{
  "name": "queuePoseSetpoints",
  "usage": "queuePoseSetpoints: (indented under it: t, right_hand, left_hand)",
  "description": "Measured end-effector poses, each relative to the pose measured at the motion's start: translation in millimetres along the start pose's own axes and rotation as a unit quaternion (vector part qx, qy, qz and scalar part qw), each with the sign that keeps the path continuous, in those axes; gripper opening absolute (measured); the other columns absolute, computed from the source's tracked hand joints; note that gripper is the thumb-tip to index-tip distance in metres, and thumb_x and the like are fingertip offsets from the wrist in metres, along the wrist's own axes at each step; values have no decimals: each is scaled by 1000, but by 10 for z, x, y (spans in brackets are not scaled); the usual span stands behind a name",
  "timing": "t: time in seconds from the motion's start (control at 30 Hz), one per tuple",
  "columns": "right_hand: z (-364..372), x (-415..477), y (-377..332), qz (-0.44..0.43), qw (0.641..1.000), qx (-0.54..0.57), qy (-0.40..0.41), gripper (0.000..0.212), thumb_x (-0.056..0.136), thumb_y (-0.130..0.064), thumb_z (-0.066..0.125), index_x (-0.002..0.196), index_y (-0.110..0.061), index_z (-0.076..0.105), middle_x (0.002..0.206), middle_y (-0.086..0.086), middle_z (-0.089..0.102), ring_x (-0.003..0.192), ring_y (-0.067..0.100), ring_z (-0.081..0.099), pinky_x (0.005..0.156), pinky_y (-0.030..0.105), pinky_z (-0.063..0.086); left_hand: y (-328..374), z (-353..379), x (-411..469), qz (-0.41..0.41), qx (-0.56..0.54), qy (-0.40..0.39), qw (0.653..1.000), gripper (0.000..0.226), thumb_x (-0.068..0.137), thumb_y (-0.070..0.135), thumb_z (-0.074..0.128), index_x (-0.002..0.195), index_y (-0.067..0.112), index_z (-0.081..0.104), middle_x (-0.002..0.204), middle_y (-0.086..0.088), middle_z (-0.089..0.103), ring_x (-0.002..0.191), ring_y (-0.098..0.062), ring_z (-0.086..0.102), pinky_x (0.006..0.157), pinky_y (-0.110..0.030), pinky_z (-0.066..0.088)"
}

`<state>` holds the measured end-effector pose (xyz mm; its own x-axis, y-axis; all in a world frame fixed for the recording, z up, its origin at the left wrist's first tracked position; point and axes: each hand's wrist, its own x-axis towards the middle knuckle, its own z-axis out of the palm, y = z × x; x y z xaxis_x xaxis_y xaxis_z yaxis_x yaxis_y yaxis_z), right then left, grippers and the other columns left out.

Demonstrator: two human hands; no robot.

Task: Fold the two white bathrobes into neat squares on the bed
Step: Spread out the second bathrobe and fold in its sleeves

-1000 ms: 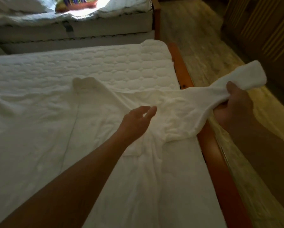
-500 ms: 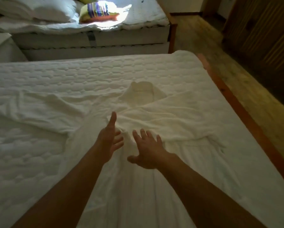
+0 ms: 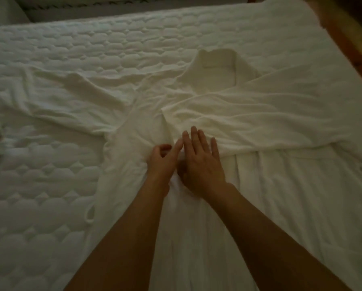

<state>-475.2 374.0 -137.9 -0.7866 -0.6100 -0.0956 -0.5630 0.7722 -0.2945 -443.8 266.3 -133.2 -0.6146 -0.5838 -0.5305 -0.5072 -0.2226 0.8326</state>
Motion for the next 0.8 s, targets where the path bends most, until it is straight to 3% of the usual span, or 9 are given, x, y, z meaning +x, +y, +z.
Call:
queuePoseSetpoints:
  t: [0.13,0.3,0.37,0.43,0.53,0.6,0.63,0.7,0.8]
  right_hand:
    - [280,24,48,15,1000,-19,15,82,93,-53,40,158,-6,22,166,14,19,155,28,11,123,54,4]
    - [320,72,86,9,1000,-23,13,80,94,-54,30,157,-6,22,166,14,19,155,27,11,121,53,3]
    - [312,80,81,10,1000,-8,3,81,93,-55,31,157,-6,24,166,13,21,155,26,13,121,52,2]
    - [327,84,80,10,1000,-1,6,83,91,-58,31,157,-8,25,165,12,22,154,25,14,121,50,1]
    - [231,152,118,24,999,23,-33,92,83,-64,13,160,-15,9,169,6,3,156,20,-3,120,46,-14]
    - [145,175,94,42,996,29,-77,94,77,-61,0,160,-18,-5,168,2,-14,154,18,-16,119,46,-18]
    - [135,166,66,47,995,19,-89,90,80,-59,1,160,-17,-8,167,2,-18,153,19,-18,119,48,-18]
    - [124,185,17,60,993,-6,-99,80,92,-49,23,160,-13,0,168,6,-11,155,23,-9,121,51,-11]
    - [100,247,-34,76,994,-39,-75,77,82,-38,46,152,-6,37,162,15,31,149,31,31,116,51,9]
  left_hand:
    - [-40,82,70,-17,11,18,1000,45,83,42,80,116,21,57,116,-4,66,96,-17,69,69,-30,60]
    - [-46,98,108,-15,33,31,999,51,59,62,82,94,35,58,124,-8,62,99,-22,70,74,-35,63]
    - [-53,92,121,-26,42,35,998,60,48,70,77,94,36,59,125,-8,61,101,-21,69,82,-40,64]
    - [-41,91,117,-25,42,32,998,61,50,70,79,97,36,59,126,-9,61,102,-22,69,84,-41,63]
    - [-36,101,139,-43,55,22,997,54,67,61,82,106,32,57,125,-8,59,102,-21,68,79,-35,62]
    - [-21,120,144,-61,79,30,995,64,58,72,77,106,35,56,124,-8,58,100,-21,68,82,-36,62]
    - [-33,120,151,-66,92,39,993,66,55,75,74,105,36,56,122,-8,60,99,-21,68,84,-38,62]
    - [-30,133,184,-66,124,40,989,55,65,70,75,103,35,56,118,-7,61,95,-21,68,87,-41,61]
    - [85,121,205,-68,152,39,985,42,78,64,71,104,35,55,114,-5,59,96,-22,65,91,-41,58]
